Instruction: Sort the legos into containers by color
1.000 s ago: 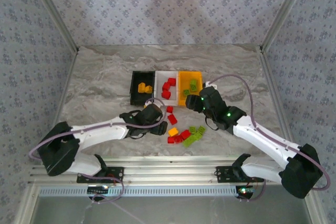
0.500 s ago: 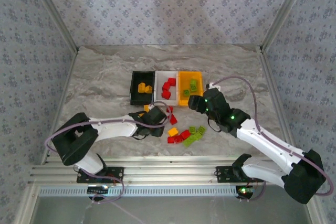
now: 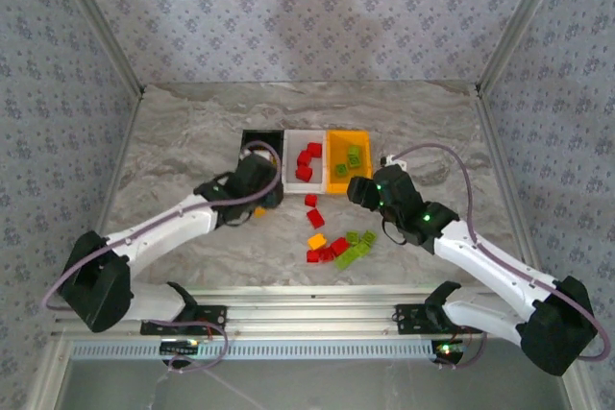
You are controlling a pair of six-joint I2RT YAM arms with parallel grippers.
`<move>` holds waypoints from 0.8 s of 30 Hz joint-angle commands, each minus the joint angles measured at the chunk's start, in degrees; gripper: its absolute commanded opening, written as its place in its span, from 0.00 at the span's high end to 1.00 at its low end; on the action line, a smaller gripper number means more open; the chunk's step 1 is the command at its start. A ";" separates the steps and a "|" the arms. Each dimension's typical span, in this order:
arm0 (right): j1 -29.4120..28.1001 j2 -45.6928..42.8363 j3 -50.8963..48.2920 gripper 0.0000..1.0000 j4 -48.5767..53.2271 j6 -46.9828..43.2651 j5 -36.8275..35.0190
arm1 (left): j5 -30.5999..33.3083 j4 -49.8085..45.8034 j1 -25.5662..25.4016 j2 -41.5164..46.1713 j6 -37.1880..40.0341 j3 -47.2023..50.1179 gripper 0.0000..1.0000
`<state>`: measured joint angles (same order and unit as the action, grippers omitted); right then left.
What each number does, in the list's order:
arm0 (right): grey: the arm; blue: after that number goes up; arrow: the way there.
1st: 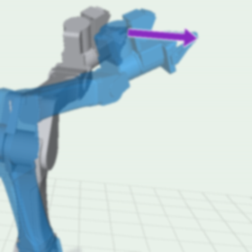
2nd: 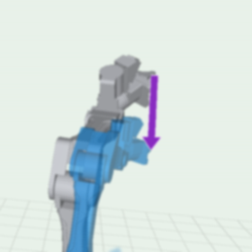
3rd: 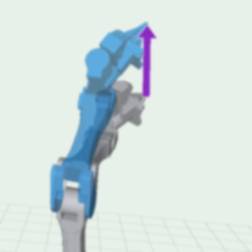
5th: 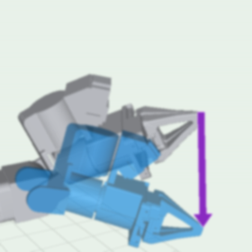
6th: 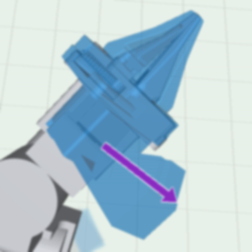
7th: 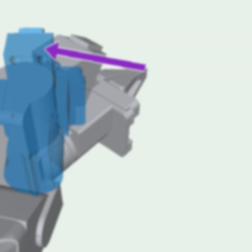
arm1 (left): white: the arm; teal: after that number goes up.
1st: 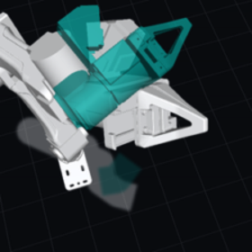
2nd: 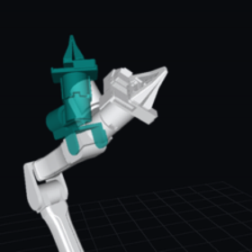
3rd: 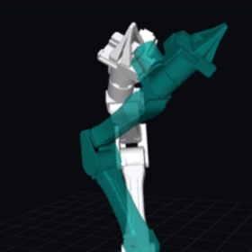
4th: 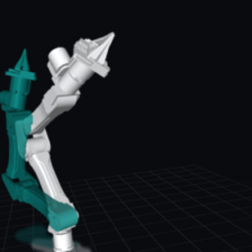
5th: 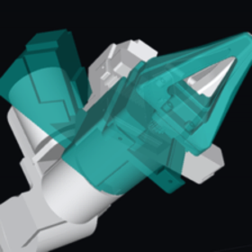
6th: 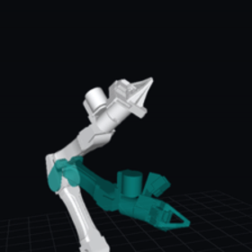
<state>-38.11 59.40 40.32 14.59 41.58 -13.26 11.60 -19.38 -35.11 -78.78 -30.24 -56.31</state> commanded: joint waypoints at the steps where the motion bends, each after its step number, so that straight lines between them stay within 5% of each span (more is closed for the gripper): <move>1: 0.21 0.37 -0.72 0.28 -0.44 1.24 -0.29 | -0.52 -0.67 4.30 -6.62 2.54 -5.37 0.57; 13: -0.39 -0.42 -1.87 0.27 0.62 0.71 2.21 | -0.98 -4.56 9.74 -27.12 2.94 -23.63 0.50; 19: -1.16 -0.78 -2.43 0.26 0.87 0.30 3.92 | -3.70 -4.54 9.97 -25.82 1.22 -24.83 0.23; 24: -2.28 0.39 -1.78 0.25 0.44 0.00 4.78 | -8.42 -2.52 8.53 -18.35 -0.57 -22.24 0.20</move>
<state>-39.62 59.61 38.37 14.76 41.80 -9.56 6.59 -22.52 -25.50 -104.18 -29.61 -79.00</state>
